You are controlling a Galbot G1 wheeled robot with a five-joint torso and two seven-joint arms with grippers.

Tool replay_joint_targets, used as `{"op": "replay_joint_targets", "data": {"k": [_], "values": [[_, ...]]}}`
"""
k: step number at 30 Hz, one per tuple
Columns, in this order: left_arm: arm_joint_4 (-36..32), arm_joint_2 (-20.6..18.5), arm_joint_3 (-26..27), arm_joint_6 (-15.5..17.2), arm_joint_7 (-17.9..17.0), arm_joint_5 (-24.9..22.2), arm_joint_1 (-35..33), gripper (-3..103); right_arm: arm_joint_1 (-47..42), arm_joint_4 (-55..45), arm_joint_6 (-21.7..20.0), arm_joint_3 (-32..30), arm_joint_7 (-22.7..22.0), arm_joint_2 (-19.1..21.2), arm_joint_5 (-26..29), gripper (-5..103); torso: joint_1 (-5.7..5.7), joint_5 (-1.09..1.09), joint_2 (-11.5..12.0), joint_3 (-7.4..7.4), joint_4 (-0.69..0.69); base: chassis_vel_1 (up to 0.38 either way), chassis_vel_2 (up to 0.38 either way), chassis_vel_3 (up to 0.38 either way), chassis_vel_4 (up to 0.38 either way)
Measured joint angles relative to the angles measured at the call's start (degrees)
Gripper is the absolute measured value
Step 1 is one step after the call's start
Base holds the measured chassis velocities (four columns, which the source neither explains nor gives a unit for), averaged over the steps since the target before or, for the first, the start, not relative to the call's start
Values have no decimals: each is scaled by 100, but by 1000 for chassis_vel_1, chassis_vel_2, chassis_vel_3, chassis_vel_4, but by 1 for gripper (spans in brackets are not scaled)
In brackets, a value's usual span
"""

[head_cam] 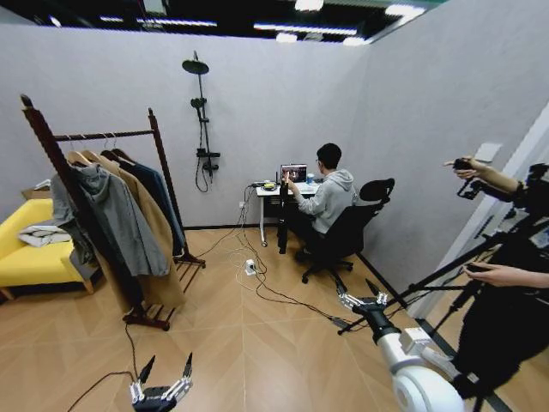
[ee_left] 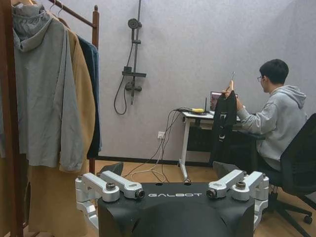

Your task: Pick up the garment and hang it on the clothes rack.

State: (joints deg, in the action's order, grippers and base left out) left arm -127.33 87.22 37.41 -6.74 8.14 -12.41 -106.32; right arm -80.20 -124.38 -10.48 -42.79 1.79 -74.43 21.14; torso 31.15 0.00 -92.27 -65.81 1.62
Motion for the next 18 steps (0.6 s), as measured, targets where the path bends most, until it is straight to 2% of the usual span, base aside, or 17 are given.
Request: {"op": "replay_joint_targets", "data": {"k": [18], "values": [[0, 0, 0, 0, 0, 0, 0, 100, -5, -2, 29, -35, 25, 5, 142, 100, -2, 1, -1, 1, 1, -8, 14, 13, -11]]}}
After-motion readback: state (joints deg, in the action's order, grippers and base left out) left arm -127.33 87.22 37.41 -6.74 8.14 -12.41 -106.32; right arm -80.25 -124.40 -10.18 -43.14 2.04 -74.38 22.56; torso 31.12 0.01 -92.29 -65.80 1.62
